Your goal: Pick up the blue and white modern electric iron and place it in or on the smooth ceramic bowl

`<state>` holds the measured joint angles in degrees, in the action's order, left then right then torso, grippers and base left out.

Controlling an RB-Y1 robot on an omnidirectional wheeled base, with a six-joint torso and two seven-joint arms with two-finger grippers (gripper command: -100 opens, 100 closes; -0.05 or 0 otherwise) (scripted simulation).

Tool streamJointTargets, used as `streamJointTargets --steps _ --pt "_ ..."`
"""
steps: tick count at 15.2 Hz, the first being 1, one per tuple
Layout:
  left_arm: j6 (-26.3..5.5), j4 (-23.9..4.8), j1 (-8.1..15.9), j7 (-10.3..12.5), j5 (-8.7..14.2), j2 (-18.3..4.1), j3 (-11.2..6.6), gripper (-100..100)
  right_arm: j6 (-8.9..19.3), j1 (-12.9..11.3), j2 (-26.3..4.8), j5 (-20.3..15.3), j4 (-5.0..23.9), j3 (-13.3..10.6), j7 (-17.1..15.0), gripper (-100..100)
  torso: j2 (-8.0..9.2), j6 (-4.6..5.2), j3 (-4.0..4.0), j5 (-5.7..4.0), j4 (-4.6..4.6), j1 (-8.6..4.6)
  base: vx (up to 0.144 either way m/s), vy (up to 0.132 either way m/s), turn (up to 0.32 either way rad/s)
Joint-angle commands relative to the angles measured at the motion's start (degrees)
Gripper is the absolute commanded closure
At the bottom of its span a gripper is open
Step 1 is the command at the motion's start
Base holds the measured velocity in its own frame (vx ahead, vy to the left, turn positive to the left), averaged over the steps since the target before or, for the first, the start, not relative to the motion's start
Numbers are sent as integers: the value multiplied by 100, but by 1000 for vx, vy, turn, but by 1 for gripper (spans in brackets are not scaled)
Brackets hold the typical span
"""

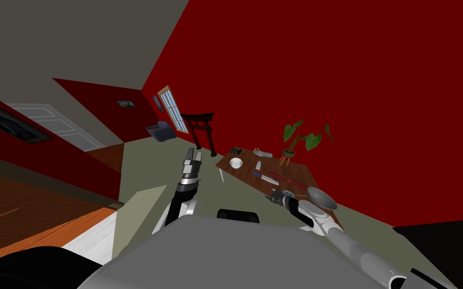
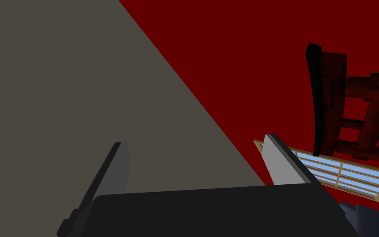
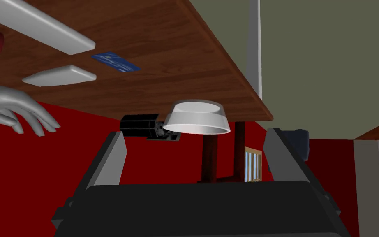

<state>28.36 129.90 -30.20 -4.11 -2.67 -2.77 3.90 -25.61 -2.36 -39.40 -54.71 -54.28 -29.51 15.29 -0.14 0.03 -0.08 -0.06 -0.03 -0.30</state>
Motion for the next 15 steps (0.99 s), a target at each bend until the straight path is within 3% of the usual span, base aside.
streamJointTargets --steps 1,3,6,7,8,9,10,15 --pt "0 0 0 0 0 0 0 0 21 -80 -87 -161 286 -101 136 -100 0 0 0 0 0 0 25 -48 70" --pt "0 0 0 0 0 0 0 0 21 -80 -87 -161 440 -101 136 -100 1 -2 1 1 1 2 27 -49 62" --pt "0 0 0 0 0 0 0 0 73 -226 -267 -413 1011 -300 261 -100 0 -2 1 1 1 2 38 -58 94" --pt "0 0 0 0 0 0 0 0 73 -226 -267 -413 1011 -300 261 -100 -5 -2 -2 1 0 -1 64 -67 99" --pt "0 0 0 0 0 0 0 0 96 -290 -344 -522 1267 -392 319 -100 -10 -2 -4 1 -1 -3 70 -77 121" --pt "0 0 0 0 0 0 0 0 96 -290 -344 -522 1267 -392 319 -100 -14 -3 -7 1 -1 -6 64 -90 82" --pt "0 0 0 0 0 0 0 0 116 -347 -412 -620 1502 -477 374 -100 -15 -3 -8 -2 -2 -9 55 -93 89" --pt "0 0 0 0 0 0 0 0 149 -440 -517 -782 1898 -625 470 -100 -9 -2 -5 1 -1 -1 48 -67 77"
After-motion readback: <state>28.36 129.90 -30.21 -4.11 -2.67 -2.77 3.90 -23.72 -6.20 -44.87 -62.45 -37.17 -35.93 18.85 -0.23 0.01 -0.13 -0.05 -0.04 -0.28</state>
